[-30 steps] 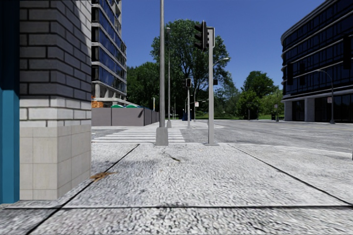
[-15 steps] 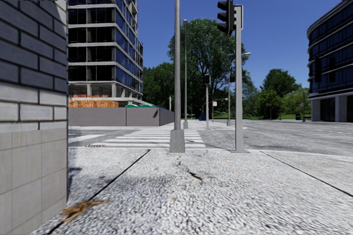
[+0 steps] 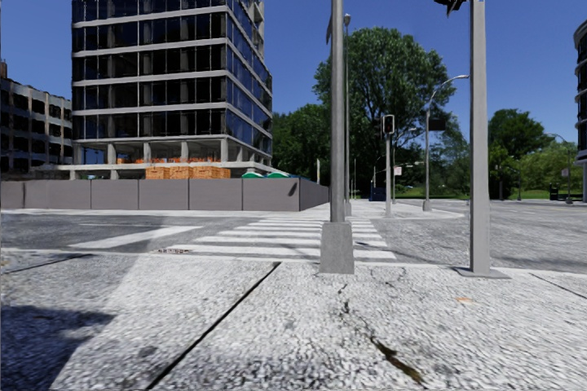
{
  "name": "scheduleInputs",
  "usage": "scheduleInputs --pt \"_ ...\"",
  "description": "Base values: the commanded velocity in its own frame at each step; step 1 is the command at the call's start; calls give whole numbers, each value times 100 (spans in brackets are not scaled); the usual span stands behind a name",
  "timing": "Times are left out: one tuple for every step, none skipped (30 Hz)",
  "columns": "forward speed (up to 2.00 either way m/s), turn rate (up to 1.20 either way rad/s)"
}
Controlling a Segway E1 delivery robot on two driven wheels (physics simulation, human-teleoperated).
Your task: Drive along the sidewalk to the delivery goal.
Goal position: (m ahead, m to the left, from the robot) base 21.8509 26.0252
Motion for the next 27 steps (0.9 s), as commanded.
scheduleInputs --pt "200 35" --pt "200 35" --pt "200 35" --pt "200 35" --pt "200 35" --pt "200 35" --pt "200 35" --pt "200 35" --pt "200 35" --pt "200 35" --pt "200 37" --pt "200 38" --pt "200 38" --pt "200 38" --pt "200 38" --pt "200 38" --pt "200 39" --pt "200 39" --pt "200 0" --pt "200 0" --pt "200 0" --pt "200 0" --pt "200 0" --pt "200 0" --pt "200 0" --pt "200 0" --pt "200 0"
